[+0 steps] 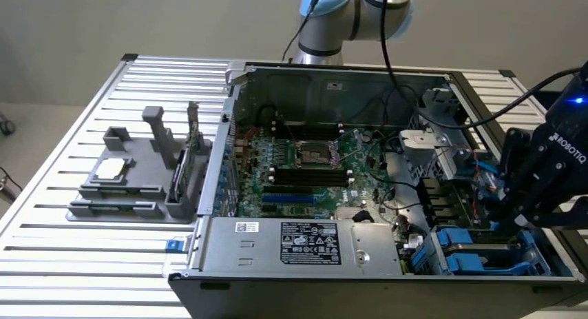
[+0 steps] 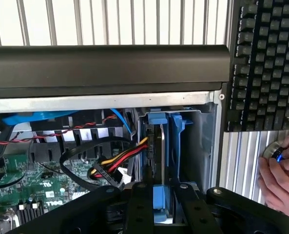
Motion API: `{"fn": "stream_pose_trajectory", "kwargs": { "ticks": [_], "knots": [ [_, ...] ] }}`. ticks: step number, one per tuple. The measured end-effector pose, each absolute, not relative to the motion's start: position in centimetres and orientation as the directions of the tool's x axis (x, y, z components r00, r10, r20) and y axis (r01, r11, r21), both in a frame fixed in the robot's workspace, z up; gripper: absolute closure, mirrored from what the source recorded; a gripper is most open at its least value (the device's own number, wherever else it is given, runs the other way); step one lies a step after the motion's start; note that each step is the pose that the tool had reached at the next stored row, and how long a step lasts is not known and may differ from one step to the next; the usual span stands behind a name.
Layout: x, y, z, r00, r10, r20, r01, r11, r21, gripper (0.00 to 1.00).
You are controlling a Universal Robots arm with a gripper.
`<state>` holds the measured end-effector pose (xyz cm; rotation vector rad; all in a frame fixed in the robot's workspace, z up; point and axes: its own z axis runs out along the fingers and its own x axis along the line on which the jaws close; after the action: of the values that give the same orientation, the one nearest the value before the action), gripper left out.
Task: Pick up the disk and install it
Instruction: 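Insert the first disk wire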
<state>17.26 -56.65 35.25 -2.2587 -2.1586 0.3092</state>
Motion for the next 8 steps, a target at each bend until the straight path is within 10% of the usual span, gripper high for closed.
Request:
{"fn": "stream_pose_trajectory", "kwargs": {
  "ticks": [8],
  "knots": [
    [15.6, -57.1, 35.2, 0.034, 0.99, -0.14, 0.988, -0.055, -0.144, 0.75]
  ]
}}
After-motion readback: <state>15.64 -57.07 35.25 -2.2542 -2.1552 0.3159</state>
